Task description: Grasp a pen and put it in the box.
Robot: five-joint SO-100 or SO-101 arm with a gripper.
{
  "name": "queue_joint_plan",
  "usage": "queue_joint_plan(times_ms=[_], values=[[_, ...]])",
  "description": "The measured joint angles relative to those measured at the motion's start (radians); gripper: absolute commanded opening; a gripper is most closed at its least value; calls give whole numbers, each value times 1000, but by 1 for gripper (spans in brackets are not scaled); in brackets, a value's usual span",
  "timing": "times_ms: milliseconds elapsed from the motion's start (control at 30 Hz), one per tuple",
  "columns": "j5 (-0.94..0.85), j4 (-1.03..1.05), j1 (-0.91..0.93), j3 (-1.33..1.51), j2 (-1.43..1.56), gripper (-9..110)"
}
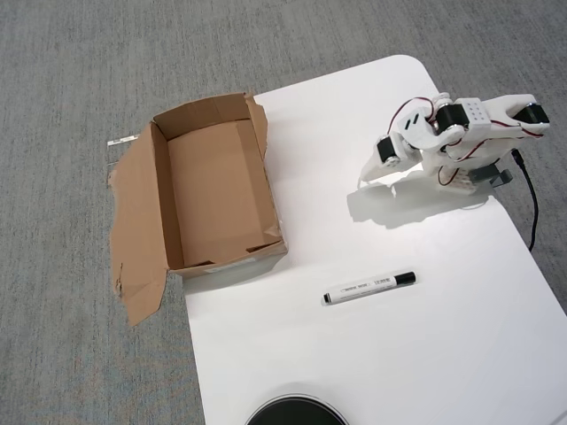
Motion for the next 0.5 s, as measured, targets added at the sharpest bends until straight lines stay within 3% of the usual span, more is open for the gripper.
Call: queue_joint_plan(times_ms=[500], values=[[0,0,0,-138,-8,0]])
